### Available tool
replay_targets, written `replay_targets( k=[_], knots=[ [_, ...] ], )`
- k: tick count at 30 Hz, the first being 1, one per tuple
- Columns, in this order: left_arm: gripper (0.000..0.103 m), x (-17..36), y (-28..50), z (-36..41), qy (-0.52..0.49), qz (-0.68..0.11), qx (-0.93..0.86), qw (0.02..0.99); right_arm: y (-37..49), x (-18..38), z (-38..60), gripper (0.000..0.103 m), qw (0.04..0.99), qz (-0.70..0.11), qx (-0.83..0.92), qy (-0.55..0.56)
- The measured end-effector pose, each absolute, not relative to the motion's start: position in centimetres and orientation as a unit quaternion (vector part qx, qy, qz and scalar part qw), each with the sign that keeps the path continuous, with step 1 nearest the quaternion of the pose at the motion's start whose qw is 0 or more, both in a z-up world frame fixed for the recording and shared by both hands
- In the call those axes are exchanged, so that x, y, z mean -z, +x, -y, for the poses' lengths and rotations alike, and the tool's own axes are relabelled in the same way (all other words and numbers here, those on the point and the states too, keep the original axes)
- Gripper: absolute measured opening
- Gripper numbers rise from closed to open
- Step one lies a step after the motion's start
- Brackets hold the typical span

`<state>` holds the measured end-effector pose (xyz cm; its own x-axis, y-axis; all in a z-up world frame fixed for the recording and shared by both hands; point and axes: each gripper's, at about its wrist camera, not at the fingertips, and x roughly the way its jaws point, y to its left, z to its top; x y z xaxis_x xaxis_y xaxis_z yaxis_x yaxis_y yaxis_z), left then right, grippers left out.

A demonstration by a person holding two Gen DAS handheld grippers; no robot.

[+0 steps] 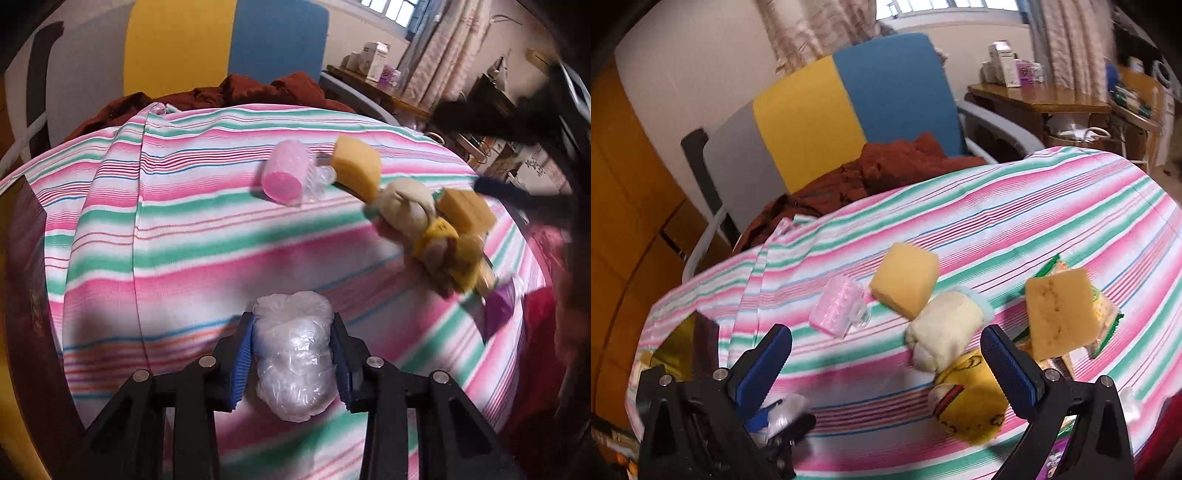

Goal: Organize objects
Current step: 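Grasp the pink hair roller with the right gripper, then release the plastic bundle into the gold tray with the left gripper while the right drops the pink roller in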

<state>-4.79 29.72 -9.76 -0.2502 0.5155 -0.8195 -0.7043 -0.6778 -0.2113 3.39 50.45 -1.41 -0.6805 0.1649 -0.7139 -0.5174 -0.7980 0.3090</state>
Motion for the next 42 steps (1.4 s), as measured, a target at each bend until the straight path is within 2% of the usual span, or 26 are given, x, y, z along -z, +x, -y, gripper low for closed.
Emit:
replay_targets(
  k=[3, 8, 13, 20, 25, 26, 27, 29, 42],
  knots=[
    [0.038, 9.8, -4.7, -29.2, -0.467, -0.096, -0.784, 0.397, 1.6, 1.0, -49.3, 0.103, 0.152, -0.218, -0.887, -0.377],
    [0.039, 10.1, -5.1, -29.1, -0.461, -0.086, -0.784, 0.407, -3.4, 0.2, -47.2, 0.103, 0.057, -0.082, -0.893, -0.438],
    [0.039, 10.4, -5.2, -28.8, -0.453, -0.079, -0.785, 0.415, -8.9, 3.0, -45.7, 0.103, -0.015, 0.047, -0.852, -0.520],
    [0.039, 10.6, -4.9, -28.6, -0.446, -0.072, -0.786, 0.422, -13.7, 6.8, -45.3, 0.103, -0.051, 0.131, -0.804, -0.578],
    [0.039, 10.8, -5.0, -28.3, -0.445, -0.062, -0.786, 0.424, -15.0, 8.5, -46.1, 0.101, -0.056, 0.137, -0.790, -0.594],
    [0.039, 10.8, -5.0, -28.3, -0.445, -0.061, -0.786, 0.424, -15.1, 8.8, -46.2, 0.095, -0.058, 0.136, -0.787, -0.598],
    [0.039, 10.8, -5.0, -28.3, -0.444, -0.061, -0.787, 0.425, -15.1, 9.2, -46.2, 0.085, -0.060, 0.136, -0.784, -0.602],
    [0.039, 10.8, -4.9, -28.3, -0.443, -0.060, -0.787, 0.425, -14.9, 9.6, -46.1, 0.074, -0.064, 0.132, -0.782, -0.606],
    [0.038, 9.3, -3.0, -27.7, -0.439, -0.081, -0.786, 0.427, -9.8, 6.2, -45.3, 0.074, -0.024, 0.007, -0.843, -0.538]
  ],
)
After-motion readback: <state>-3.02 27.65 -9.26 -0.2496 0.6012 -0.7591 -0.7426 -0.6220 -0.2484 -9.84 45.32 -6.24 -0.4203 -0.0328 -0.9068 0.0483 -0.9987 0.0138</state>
